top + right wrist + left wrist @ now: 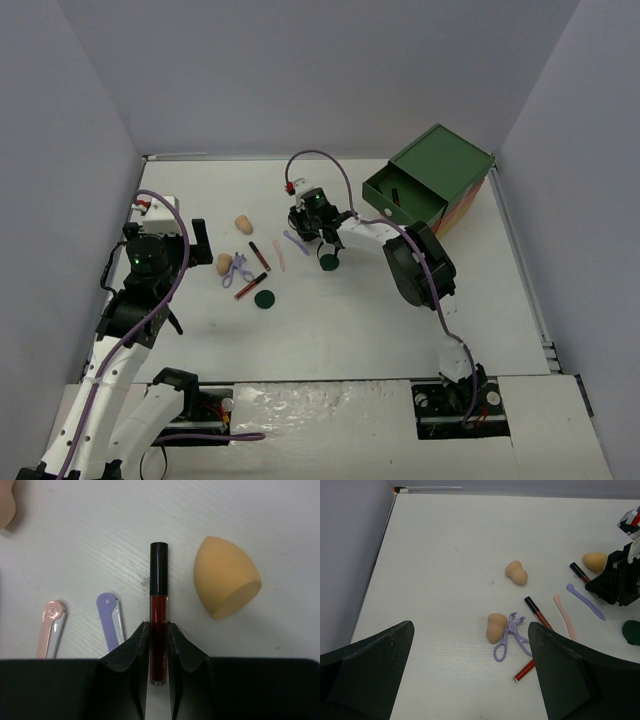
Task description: Organize the makeup
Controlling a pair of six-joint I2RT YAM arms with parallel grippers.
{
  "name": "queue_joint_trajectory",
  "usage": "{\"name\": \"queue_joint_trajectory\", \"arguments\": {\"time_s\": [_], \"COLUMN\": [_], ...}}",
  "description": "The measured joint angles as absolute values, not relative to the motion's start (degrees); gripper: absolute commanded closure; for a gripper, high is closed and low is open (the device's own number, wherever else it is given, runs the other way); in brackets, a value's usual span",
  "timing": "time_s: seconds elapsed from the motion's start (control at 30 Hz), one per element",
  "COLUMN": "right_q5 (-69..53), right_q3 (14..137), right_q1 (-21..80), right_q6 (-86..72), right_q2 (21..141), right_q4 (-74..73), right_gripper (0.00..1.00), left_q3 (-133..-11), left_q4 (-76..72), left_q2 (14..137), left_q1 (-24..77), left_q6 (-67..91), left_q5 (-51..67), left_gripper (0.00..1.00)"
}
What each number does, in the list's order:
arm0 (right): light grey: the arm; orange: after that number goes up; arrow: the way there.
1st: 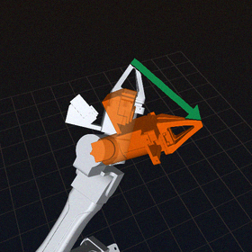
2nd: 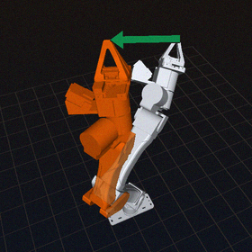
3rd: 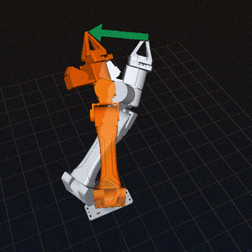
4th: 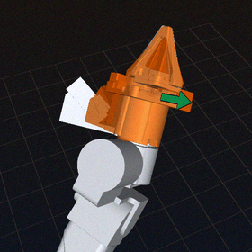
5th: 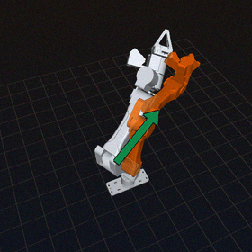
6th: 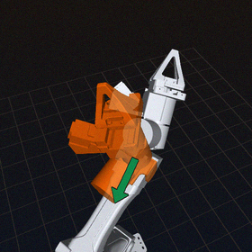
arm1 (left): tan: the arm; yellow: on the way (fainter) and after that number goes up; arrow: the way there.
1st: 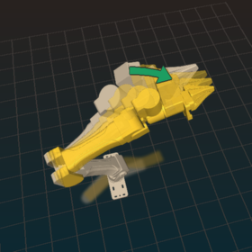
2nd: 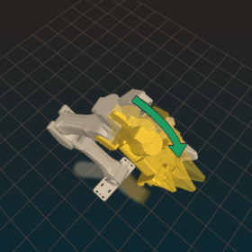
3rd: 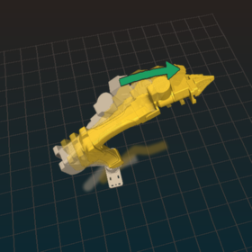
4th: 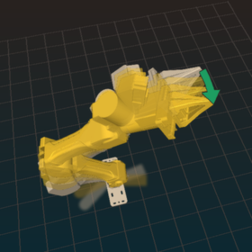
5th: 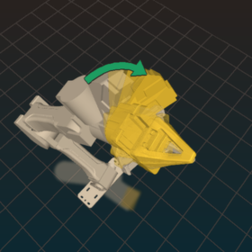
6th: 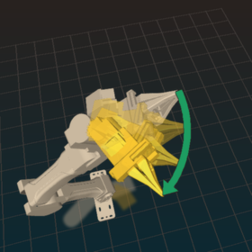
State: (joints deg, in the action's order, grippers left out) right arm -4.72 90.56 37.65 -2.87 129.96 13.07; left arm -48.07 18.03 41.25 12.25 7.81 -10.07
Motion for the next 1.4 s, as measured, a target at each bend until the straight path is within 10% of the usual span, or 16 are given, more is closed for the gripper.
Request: {"name": "queue_joint_trajectory", "arguments": {"time_s": [0.4,0.9,1.2,1.4], "right_q5": [1.2,5.9,2.8,-0.7], "right_q3": [86.6,75.4,73.9,73.9], "right_q1": [40.7,21.5,19.8,19.9], "right_q6": [4.8,12.3,11.6,8.1], "right_q2": [106.0,83.7,83.7,82.5], "right_q4": [4.3,-3.8,-5.8,-5.9], "right_gripper": [1.00,0.98,0.38,0.26], "left_q3": [-48.1,-48.1,-48.1,-48.1], "left_q4": [18.2,18.2,18.2,18.2], "left_q2": [41.3,41.3,41.7,42.1], "left_q1": [12.1,11.9,11.9,11.9], "left_q6": [7.9,7.9,8.0,8.0], "left_q5": [-10.1,-9.2,-9.0,-8.4], "left_gripper": [0.03,0.03,0.03,0.04]}}
